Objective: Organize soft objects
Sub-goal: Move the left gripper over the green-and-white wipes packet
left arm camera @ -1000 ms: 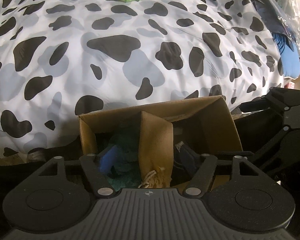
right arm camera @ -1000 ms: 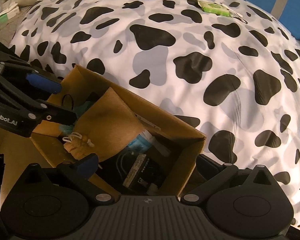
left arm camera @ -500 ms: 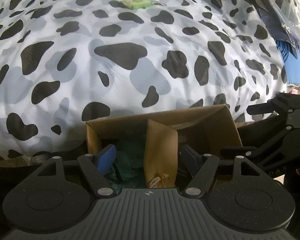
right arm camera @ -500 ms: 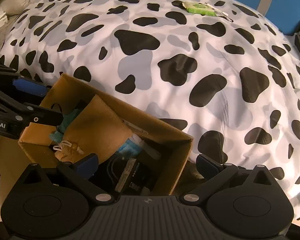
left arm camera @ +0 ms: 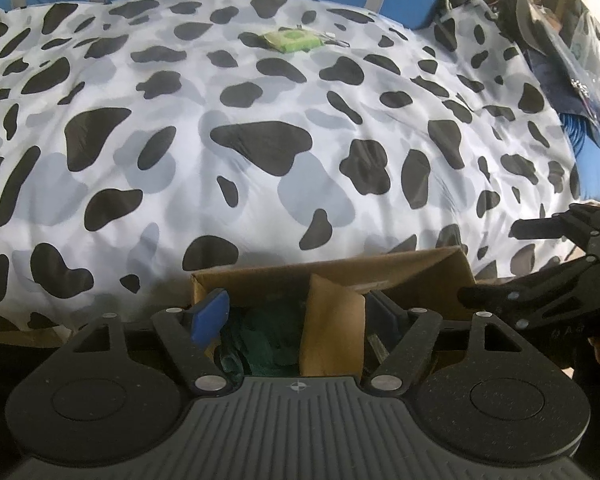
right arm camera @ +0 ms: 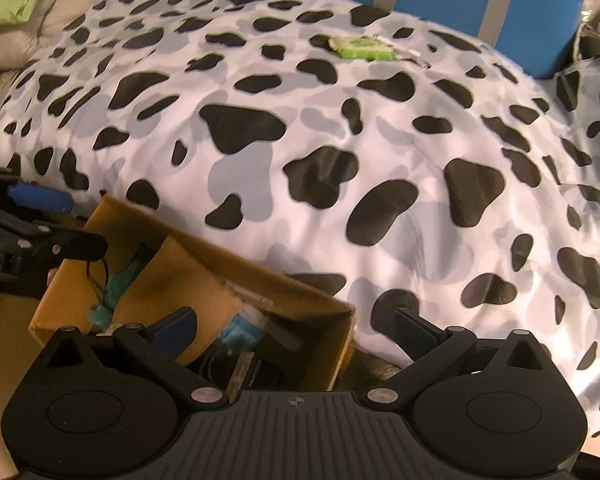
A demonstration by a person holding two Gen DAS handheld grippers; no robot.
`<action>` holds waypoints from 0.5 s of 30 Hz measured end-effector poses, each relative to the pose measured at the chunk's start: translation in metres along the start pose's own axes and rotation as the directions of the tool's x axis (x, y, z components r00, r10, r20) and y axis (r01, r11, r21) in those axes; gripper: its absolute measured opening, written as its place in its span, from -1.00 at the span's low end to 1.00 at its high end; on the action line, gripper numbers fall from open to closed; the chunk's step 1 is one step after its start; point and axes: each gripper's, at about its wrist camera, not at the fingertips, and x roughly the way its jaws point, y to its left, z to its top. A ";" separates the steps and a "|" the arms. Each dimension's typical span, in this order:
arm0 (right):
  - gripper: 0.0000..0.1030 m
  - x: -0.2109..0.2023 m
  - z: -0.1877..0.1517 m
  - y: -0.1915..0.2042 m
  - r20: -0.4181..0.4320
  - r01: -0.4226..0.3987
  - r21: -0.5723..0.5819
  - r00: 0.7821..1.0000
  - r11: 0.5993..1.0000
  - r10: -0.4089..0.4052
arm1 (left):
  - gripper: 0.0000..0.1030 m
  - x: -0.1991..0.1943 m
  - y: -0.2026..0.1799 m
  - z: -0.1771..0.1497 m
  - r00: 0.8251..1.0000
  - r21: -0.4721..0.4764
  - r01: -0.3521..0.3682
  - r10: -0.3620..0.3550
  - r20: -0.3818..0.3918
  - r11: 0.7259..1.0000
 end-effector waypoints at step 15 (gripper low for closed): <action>1.00 -0.018 0.011 -0.029 0.150 0.079 0.146 0.983 0.986 -0.101 | 0.45 -0.017 0.001 0.019 0.985 0.047 -0.076 0.068 0.161 0.996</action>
